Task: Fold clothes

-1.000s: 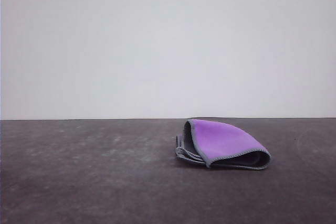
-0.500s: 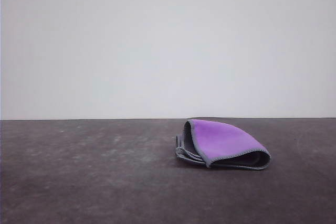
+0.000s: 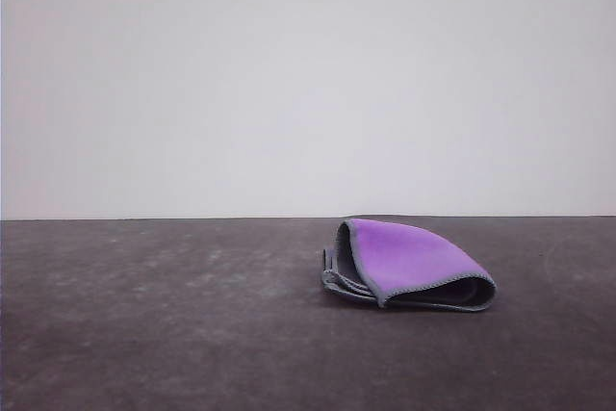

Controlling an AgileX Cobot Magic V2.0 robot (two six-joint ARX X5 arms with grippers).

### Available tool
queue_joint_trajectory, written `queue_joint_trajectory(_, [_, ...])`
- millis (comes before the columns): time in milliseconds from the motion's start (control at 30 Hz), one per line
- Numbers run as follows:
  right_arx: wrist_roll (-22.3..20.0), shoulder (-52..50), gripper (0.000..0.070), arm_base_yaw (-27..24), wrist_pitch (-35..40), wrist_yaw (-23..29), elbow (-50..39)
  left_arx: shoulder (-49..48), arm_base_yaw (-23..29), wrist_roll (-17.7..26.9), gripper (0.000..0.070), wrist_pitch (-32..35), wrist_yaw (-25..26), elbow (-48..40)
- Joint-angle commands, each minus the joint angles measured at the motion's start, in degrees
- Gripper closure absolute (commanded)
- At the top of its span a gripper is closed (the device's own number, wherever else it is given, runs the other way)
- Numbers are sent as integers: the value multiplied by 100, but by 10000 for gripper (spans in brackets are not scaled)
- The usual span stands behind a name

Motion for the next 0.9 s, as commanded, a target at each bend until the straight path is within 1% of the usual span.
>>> queue_joint_trajectory(0, [65,-9,690,1,116,9,-43,-2,0,38,688,-192,-33,-39])
queue_joint_trajectory(100, [65,-9,690,0,206,10,-43,-2,0,39,688,-192,-33,-39])
queue_joint_trajectory(633, [65,-9,690,-10,196,10,-80,-2,0,38,688,-192,-32,-39])
queue_joint_trajectory(867, [65,-9,690,-187,197,10,-80,-2,0,39,688,-192,-33,-39])
